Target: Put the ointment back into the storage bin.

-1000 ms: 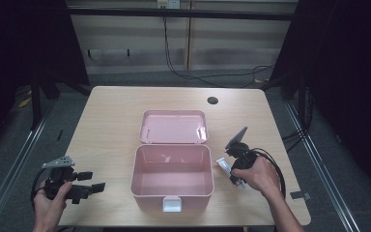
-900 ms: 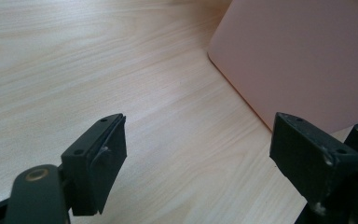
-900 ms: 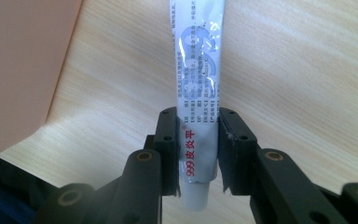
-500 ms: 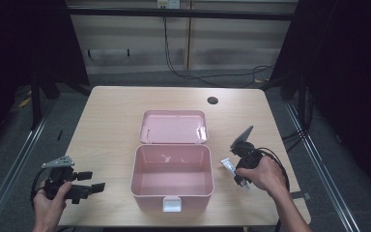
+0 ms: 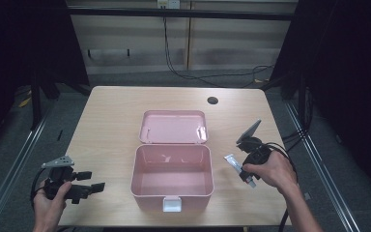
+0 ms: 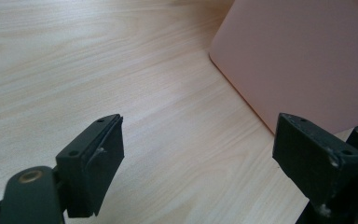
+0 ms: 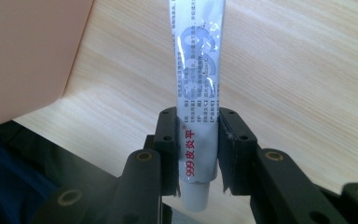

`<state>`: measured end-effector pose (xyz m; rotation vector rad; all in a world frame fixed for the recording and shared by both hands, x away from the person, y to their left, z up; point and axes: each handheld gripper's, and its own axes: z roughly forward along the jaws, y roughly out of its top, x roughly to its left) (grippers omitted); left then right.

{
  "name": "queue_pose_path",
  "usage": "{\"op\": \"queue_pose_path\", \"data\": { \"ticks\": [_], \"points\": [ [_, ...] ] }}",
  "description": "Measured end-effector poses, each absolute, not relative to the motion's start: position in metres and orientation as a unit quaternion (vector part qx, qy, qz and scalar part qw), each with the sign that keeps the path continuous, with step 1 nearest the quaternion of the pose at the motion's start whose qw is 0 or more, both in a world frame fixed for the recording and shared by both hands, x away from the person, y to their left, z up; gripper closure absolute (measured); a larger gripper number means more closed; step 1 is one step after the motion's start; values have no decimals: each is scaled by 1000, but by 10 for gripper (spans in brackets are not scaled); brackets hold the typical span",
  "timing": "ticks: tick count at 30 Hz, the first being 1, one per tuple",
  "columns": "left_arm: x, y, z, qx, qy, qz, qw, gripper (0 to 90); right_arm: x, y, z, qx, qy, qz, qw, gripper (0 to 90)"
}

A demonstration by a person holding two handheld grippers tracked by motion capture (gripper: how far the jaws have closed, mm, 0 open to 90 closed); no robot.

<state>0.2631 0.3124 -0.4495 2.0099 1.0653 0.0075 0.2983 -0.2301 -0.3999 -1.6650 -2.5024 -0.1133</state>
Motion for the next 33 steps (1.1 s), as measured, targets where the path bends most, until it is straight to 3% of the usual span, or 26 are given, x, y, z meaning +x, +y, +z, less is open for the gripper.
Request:
{"op": "queue_pose_path", "data": {
  "ticks": [33],
  "points": [
    [263, 312, -449, 803, 422, 2, 420, 164, 293, -236, -331, -521, -849, -74, 42, 712]
  ]
}}
